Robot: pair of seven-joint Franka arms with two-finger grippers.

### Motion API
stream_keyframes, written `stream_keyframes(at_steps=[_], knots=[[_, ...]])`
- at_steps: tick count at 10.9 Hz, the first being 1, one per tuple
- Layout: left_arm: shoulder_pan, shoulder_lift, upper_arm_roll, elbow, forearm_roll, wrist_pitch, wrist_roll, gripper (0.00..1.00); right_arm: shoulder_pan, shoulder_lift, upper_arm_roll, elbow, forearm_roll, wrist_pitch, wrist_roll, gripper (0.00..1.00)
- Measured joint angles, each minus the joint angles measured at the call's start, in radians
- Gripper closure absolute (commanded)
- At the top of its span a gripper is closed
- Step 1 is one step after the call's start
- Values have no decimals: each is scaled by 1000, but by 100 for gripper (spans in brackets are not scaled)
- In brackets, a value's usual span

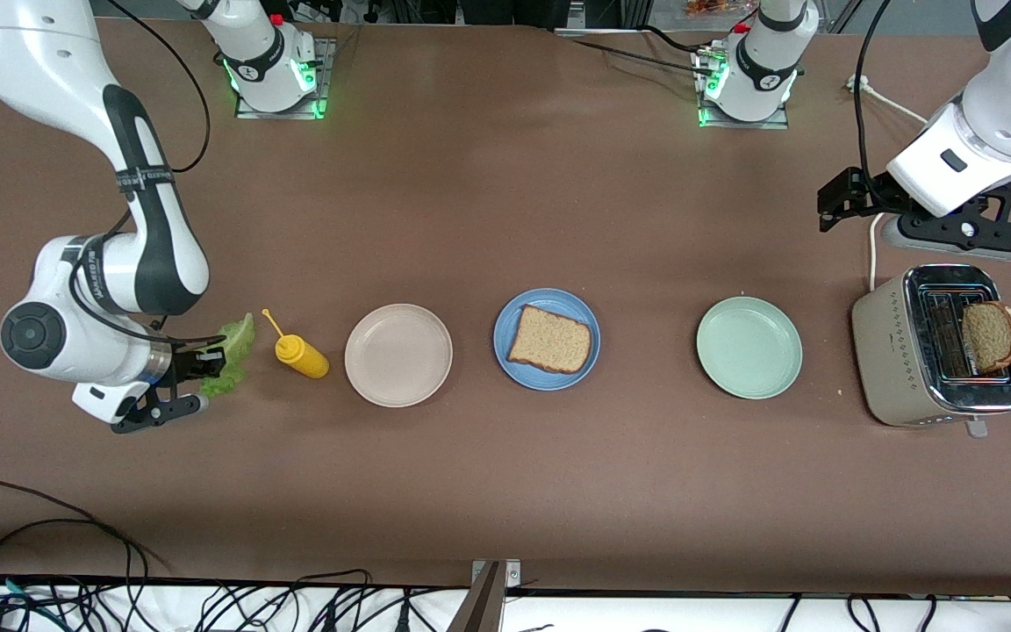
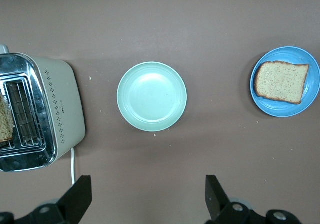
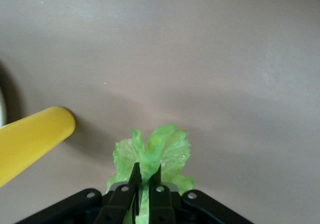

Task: Make sandwich in blue plate with both arms
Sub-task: 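Close the right gripper on the green lettuce leaf and lift it, then carry the lettuce with the right gripper over the bread slice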

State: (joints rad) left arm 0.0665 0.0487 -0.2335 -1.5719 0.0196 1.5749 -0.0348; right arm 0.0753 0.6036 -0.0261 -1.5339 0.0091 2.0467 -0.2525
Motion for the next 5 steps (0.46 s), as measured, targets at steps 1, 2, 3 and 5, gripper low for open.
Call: stream_keyframes(at_steps=[1, 2, 3, 5], knots=[[0, 0, 0, 0, 0, -2, 0, 0, 4, -21, 0, 0, 0, -26, -1, 100], [0, 0, 0, 0, -1, -6, 0, 0, 8, -42, 0, 0, 0, -54, -1, 100], [0, 0, 0, 0, -1, -10, 0, 0, 12, -67, 2, 0, 0, -90, -2, 100], [1, 0, 2, 0, -1, -12, 0, 0, 24, -125, 3, 1, 0, -163, -2, 100]])
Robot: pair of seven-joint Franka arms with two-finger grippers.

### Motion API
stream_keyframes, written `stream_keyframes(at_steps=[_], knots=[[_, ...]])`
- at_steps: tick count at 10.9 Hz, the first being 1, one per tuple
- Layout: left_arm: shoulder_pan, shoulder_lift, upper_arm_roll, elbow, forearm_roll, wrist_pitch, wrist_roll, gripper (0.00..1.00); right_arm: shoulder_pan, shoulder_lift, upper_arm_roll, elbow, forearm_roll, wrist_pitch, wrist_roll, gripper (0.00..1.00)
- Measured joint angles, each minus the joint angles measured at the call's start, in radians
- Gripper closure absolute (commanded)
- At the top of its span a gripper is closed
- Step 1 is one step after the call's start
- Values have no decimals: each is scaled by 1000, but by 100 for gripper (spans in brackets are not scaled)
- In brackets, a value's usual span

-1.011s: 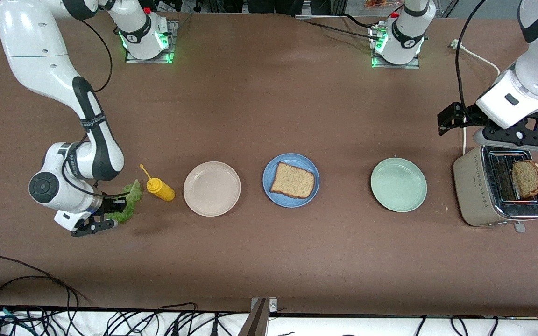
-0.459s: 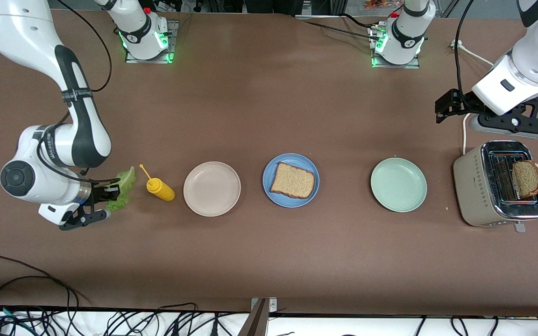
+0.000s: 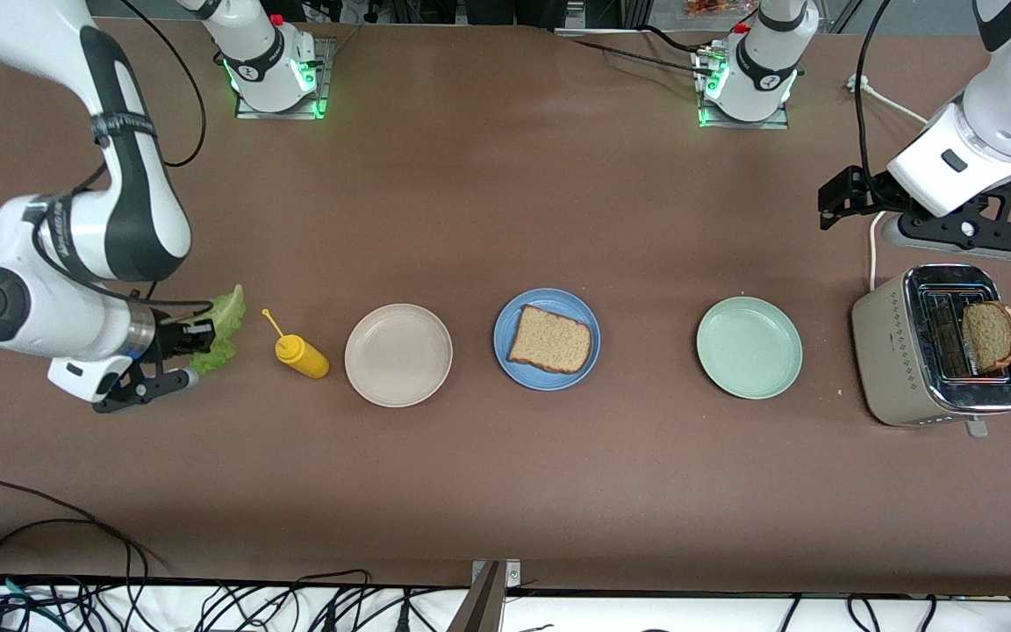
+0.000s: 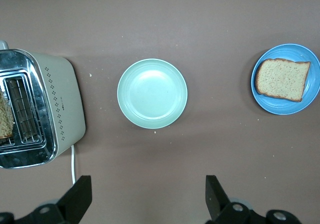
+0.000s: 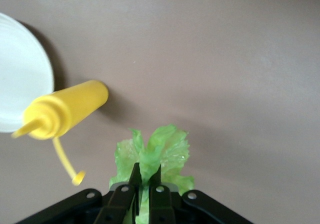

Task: Make sandwich in blue plate with both arms
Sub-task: 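Carry the lettuce with the right gripper over the bread slice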

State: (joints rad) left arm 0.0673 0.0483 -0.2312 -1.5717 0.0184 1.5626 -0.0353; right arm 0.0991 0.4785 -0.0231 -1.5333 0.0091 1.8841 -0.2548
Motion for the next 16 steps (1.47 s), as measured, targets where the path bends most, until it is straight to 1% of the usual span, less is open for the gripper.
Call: stream_keyframes(at_steps=[2, 3, 5, 6, 8, 9, 11, 12, 13, 16], knots=[[1, 0, 2, 0, 0, -19, 0, 0, 3, -62, 0, 1, 1, -83, 0, 100], [2, 0, 5, 0, 0, -27, 0, 0, 3, -90, 0, 2, 31, -133, 0, 100], [7, 0, 9, 0, 0, -32, 0, 0, 7, -122, 0, 16, 128, -203, 1, 100], [7, 0, 8, 0, 0, -32, 0, 0, 23, -127, 0, 31, 147, -220, 27, 100], [6, -1, 7, 8, -1, -32, 0, 0, 103, -128, -6, 47, 151, -225, 168, 100], [6, -1, 6, 10, -1, -32, 0, 0, 162, -126, -24, 54, 152, -225, 250, 100], [6, -2, 6, 11, -1, -32, 0, 0, 298, -105, -81, 88, 153, -225, 408, 100], [6, -2, 6, 11, -1, -32, 0, 0, 349, -83, -96, 111, 157, -224, 485, 100], [6, -2, 6, 11, -1, -32, 0, 0, 386, -56, -104, 138, 188, -224, 564, 100], [6, -2, 6, 11, -1, -32, 0, 0, 448, 30, -142, 225, 306, -224, 757, 100]])
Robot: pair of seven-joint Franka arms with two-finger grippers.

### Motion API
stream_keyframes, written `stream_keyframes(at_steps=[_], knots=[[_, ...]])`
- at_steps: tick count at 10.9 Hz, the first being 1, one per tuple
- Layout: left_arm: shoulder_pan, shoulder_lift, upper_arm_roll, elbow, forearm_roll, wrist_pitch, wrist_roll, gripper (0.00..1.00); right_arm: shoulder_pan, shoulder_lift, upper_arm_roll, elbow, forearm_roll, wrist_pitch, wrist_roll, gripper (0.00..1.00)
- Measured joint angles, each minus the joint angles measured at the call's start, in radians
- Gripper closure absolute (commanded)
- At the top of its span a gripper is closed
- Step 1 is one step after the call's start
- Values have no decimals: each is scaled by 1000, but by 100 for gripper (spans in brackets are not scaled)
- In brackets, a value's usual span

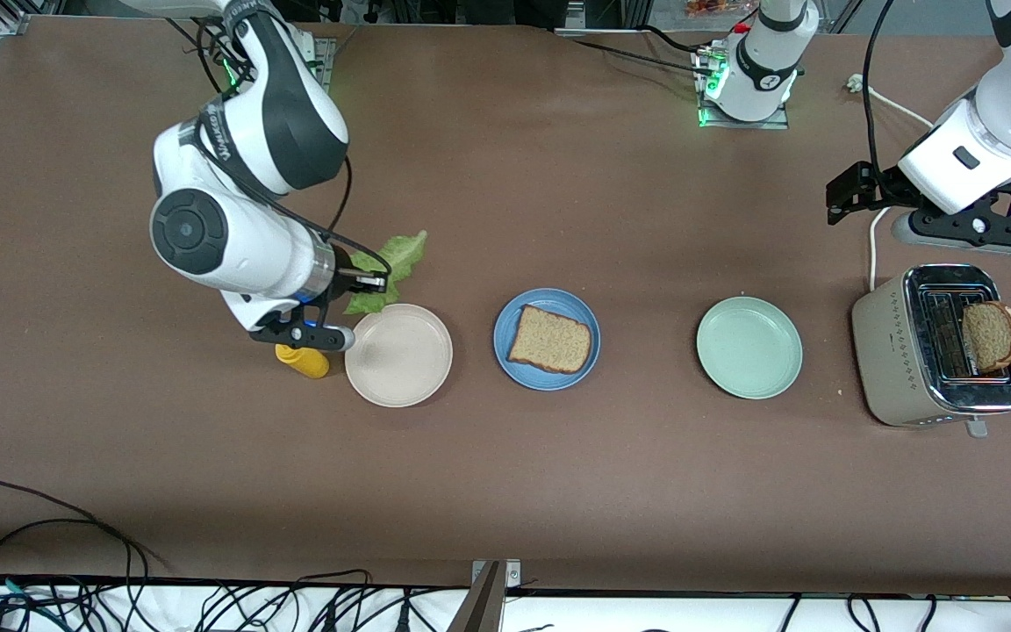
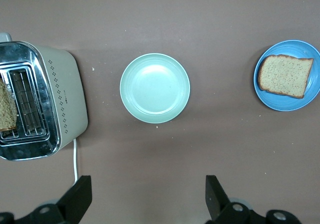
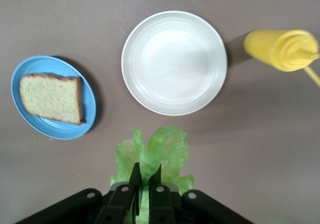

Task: Make sandwich in blue plate with both arms
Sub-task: 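Carry the lettuce with the right gripper over the bread slice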

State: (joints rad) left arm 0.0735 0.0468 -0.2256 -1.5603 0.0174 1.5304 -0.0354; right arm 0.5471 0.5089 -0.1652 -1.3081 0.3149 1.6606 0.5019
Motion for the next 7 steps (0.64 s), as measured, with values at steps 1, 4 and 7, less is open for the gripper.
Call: stream_keyframes(at_steps=[1, 4, 7], knots=[[0, 0, 0, 0, 0, 0, 0, 0, 24, 35, -21, 37, 28, 0, 56, 100], [0, 0, 0, 1, 0, 0, 0, 0, 134, 165, -109, 173, 97, 4, 226, 100], [0, 0, 0, 1, 0, 0, 0, 0, 213, 247, -166, 236, 164, 57, 371, 100]])
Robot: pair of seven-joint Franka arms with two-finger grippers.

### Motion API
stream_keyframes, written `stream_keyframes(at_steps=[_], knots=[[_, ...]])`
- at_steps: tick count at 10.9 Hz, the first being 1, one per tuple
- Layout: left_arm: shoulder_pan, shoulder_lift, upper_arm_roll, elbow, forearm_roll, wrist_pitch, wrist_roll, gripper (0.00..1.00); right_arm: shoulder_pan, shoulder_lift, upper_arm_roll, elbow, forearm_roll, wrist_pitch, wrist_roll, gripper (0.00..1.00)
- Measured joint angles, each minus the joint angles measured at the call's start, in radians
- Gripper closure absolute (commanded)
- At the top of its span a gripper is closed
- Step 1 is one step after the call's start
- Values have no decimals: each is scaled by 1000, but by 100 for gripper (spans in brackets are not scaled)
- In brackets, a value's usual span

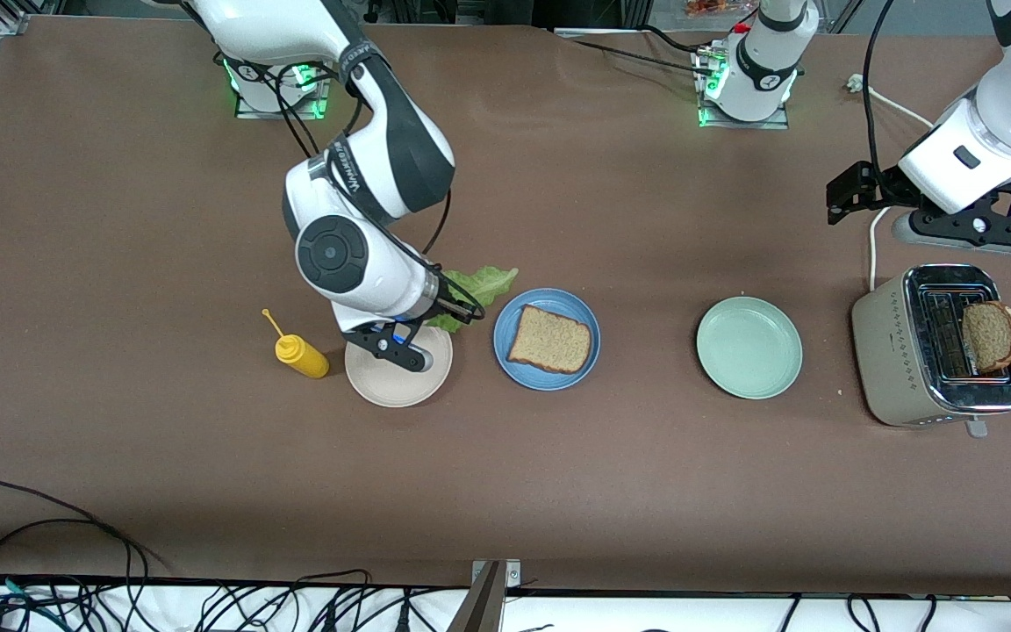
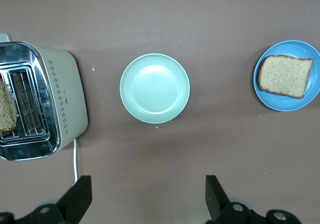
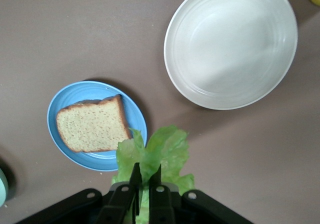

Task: Make sandwich in blue plate with both arms
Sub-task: 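Carry the lettuce with the right gripper over the bread slice, then lower the lettuce onto the bread and open the right gripper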

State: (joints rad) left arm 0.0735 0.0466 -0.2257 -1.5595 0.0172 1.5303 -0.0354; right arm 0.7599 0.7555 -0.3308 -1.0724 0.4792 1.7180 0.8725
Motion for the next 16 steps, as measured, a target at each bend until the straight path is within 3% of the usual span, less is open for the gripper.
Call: stream_keyframes(at_steps=[2, 5, 7, 10, 16], knots=[[0, 0, 0, 0, 0, 0, 0, 0, 57, 23, -56, 7, 30, 19, 54, 100], [0, 0, 0, 0, 0, 0, 0, 0, 185, 98, -207, 8, 180, 76, 154, 100], [0, 0, 0, 0, 0, 0, 0, 0, 244, 158, -266, 9, 240, 133, 186, 100], [0, 0, -1, 0, 0, 0, 0, 0, 289, 216, -292, 10, 289, 224, 239, 100], [-2, 0, -2, 0, 0, 0, 0, 0, 329, 315, -293, 13, 299, 382, 315, 100]])
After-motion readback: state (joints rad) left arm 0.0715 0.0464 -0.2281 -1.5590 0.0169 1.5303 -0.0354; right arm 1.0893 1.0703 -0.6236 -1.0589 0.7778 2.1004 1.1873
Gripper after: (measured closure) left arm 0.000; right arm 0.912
